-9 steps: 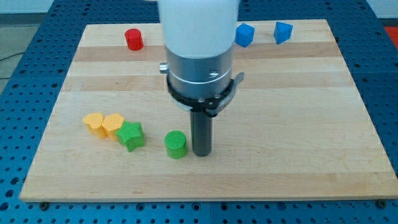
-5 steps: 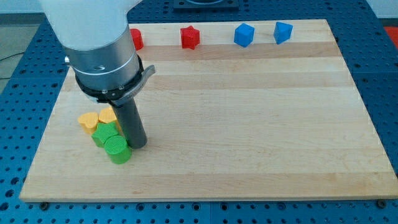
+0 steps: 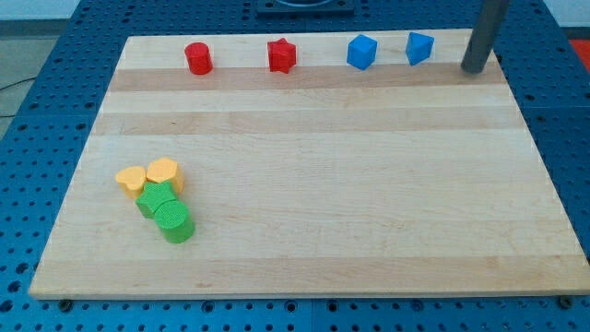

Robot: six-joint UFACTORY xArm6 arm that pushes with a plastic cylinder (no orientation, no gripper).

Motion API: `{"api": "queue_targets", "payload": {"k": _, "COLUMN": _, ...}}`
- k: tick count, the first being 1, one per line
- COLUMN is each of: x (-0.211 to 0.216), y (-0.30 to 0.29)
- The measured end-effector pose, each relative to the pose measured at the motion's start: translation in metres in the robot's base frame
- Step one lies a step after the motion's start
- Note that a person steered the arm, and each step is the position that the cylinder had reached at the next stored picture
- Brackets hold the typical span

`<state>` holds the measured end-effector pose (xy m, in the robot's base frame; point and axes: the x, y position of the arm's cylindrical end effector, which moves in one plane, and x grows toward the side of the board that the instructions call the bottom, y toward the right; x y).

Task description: Slightly push the blue triangle down

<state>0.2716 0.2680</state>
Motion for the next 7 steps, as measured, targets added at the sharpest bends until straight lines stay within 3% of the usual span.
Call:
{"api": "queue_targets", "payload": {"k": 1, "x": -0.031, "y": -0.035}}
{"api": "queue_targets", "payload": {"k": 2, "x": -0.073, "y": -0.114}}
{"api": "queue_targets", "payload": {"k": 3, "x": -0.058, "y": -0.140}}
{"api": "queue_targets", "payload": {"k": 4, "x": -0.068, "y": -0.044}}
{"api": "queue_targets", "payload": {"k": 5, "x": -0.050, "y": -0.023}}
{"api": "queue_targets", "payload": {"k": 6, "x": -0.041, "y": -0.113}}
{"api": "queue_targets", "payload": {"k": 7, "x": -0.002, "y": -0.115}}
